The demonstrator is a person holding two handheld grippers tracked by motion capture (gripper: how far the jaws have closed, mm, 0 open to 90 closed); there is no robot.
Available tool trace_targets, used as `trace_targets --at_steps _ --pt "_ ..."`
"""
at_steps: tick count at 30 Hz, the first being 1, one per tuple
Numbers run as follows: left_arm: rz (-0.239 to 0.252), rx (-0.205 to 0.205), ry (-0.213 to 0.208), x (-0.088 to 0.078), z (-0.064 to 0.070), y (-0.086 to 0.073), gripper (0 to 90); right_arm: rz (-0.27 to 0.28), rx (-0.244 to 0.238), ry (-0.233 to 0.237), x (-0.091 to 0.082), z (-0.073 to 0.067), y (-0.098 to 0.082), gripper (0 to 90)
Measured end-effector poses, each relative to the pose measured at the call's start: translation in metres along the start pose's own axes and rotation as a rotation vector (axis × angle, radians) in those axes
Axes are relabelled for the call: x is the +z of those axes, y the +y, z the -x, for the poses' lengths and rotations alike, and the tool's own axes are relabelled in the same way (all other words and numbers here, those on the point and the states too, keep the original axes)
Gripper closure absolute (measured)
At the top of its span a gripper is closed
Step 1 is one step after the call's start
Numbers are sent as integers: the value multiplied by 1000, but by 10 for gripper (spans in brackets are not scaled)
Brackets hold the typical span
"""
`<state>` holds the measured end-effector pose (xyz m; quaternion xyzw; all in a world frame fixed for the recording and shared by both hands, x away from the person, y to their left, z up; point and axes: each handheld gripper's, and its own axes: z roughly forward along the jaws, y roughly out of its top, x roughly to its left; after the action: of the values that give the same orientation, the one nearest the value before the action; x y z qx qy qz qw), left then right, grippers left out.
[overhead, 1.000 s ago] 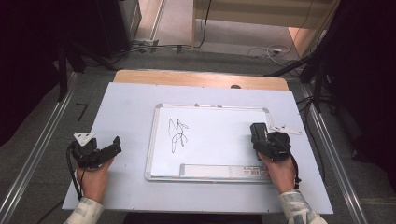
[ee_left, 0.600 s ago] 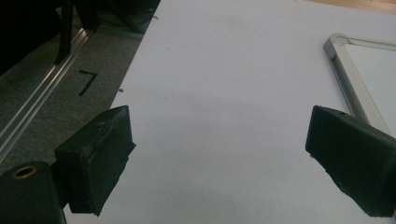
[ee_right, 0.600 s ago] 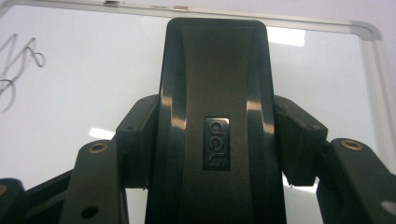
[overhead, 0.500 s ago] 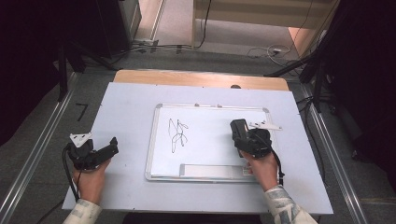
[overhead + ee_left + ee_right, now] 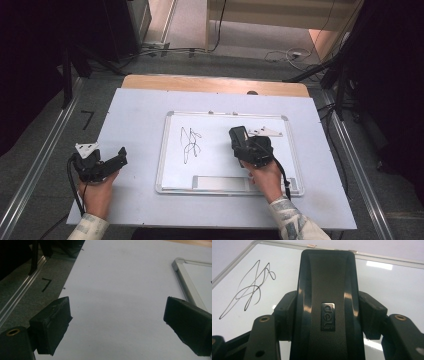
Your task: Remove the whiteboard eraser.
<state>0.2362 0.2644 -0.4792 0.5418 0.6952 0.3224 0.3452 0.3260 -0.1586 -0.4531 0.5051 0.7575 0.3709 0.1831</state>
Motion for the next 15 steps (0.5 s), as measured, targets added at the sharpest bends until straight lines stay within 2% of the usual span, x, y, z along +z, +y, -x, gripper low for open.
trace_targets --at_steps 15 --pt "-2 2 -6 0 3 0 77 -26 -60 57 21 -38 7 372"
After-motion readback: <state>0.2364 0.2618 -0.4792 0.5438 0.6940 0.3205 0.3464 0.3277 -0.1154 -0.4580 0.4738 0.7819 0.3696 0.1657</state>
